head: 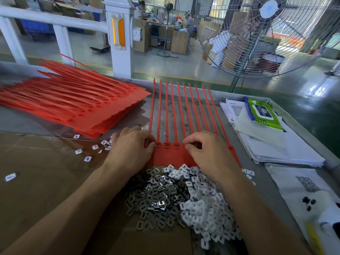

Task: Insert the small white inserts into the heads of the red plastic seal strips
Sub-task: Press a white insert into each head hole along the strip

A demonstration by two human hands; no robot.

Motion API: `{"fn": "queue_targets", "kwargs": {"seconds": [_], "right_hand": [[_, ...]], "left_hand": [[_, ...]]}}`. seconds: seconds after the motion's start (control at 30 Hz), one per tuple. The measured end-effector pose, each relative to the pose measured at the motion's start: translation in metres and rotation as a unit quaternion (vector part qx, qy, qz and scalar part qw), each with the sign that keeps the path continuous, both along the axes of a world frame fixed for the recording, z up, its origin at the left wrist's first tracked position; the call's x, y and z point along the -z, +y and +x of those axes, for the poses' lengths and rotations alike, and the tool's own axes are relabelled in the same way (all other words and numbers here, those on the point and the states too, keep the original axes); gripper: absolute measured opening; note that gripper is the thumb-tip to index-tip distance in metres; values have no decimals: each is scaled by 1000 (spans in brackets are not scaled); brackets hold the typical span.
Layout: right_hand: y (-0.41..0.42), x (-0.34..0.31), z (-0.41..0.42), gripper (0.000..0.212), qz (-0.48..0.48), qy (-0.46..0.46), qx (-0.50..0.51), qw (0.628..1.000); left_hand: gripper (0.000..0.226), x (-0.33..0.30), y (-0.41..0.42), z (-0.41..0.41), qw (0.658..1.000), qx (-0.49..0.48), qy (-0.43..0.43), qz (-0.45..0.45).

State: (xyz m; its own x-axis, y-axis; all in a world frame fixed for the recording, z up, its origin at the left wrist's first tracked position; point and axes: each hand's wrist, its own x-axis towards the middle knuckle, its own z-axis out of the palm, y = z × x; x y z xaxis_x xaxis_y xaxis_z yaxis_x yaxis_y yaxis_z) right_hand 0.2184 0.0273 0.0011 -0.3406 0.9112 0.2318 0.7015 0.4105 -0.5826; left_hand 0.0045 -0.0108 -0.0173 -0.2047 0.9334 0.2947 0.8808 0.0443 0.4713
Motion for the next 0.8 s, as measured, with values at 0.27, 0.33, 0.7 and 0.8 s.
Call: {"fn": "queue_targets", "kwargs": {"seconds": [0.27, 0.33, 0.7, 0.8], "right_hand": [[-24, -5, -29, 14, -18, -95, -192, 977], [-25, -3, -34, 17, -9, -107, -204, 973], [-29, 0, -41, 9, 18, -98, -220, 970], [-29, -1, -39, 8, -7, -64, -220, 973]], "left_hand": [[17, 0, 0, 1, 1000, -4, 11, 1], [17, 0, 1, 1, 1000, -5, 14, -1], [16, 2, 2, 0, 1000, -6, 9, 0], [16, 2, 2, 0, 1000, -8, 8, 0]]}}
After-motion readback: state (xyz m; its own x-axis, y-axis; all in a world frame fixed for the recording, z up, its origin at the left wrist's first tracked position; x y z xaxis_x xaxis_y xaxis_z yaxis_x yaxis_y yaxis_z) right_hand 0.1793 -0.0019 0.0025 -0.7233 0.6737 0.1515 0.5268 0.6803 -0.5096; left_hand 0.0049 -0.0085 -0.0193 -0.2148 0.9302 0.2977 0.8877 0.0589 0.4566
